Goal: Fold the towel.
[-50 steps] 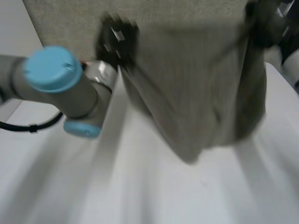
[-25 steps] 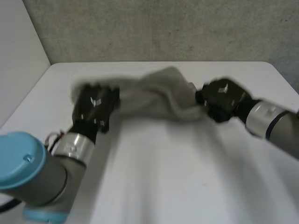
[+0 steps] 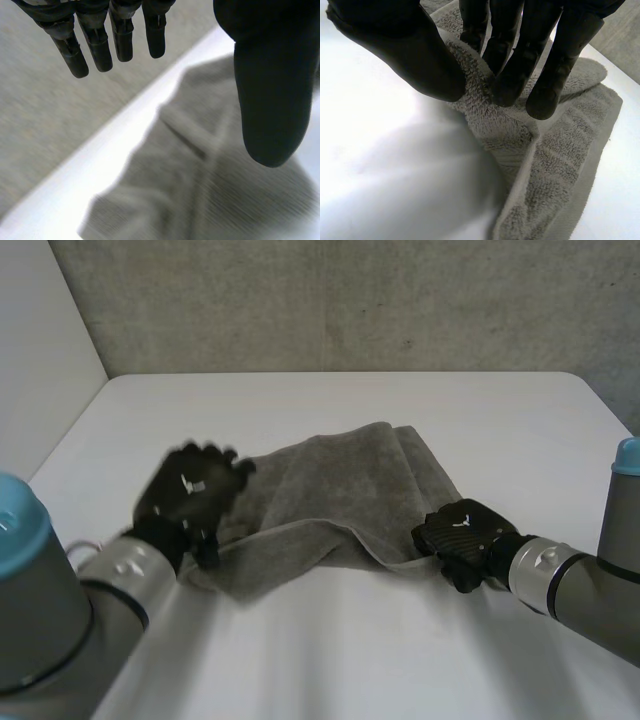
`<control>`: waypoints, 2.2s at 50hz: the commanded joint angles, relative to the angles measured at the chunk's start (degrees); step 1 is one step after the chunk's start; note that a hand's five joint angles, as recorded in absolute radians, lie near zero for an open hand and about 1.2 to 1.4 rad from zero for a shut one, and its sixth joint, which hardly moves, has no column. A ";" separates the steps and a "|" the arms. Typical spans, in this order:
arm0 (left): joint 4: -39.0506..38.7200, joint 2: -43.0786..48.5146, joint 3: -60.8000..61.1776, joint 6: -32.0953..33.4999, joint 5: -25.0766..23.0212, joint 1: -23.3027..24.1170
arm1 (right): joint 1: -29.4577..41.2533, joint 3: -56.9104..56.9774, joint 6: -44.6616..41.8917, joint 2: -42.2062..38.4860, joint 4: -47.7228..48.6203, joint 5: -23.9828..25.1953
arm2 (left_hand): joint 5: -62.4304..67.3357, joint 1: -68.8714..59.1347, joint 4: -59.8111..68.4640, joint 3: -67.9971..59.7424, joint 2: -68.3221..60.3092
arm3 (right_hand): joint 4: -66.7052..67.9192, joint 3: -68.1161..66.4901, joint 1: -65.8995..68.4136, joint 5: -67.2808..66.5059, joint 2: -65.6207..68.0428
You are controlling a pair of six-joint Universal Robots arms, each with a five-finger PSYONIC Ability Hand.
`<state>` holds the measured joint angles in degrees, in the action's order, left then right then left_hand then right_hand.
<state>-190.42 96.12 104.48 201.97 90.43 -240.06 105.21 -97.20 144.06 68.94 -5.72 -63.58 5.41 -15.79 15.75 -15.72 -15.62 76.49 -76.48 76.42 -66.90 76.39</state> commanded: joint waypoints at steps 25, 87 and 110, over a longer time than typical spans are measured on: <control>16.48 20.52 -16.94 -9.04 -12.72 -7.26 | -0.79 -2.29 -0.01 0.49 0.89 0.12 | 30.81 -30.42 30.47 -30.50 -30.59 | 3.51 -3.52 3.58 -3.10 3.61; 12.88 20.69 -13.42 -9.66 -5.45 -4.27 | -1.06 -3.17 1.04 5.06 0.80 -0.05 | 21.55 -21.17 21.21 -21.24 -21.34 | 3.51 -3.52 3.58 -3.10 3.61; 12.79 22.80 -13.16 -9.84 -5.01 -1.64 | -2.29 -3.17 1.04 4.71 0.89 -0.05 | 50.82 -50.44 50.48 -50.51 -50.61 | 3.51 -3.52 3.58 -3.10 3.61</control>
<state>-177.55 118.89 90.98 192.20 85.45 -242.39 103.21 -100.57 145.11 73.66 -4.81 -63.54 38.19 -48.69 48.40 -48.86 -48.80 76.49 -76.48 76.42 -66.90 76.39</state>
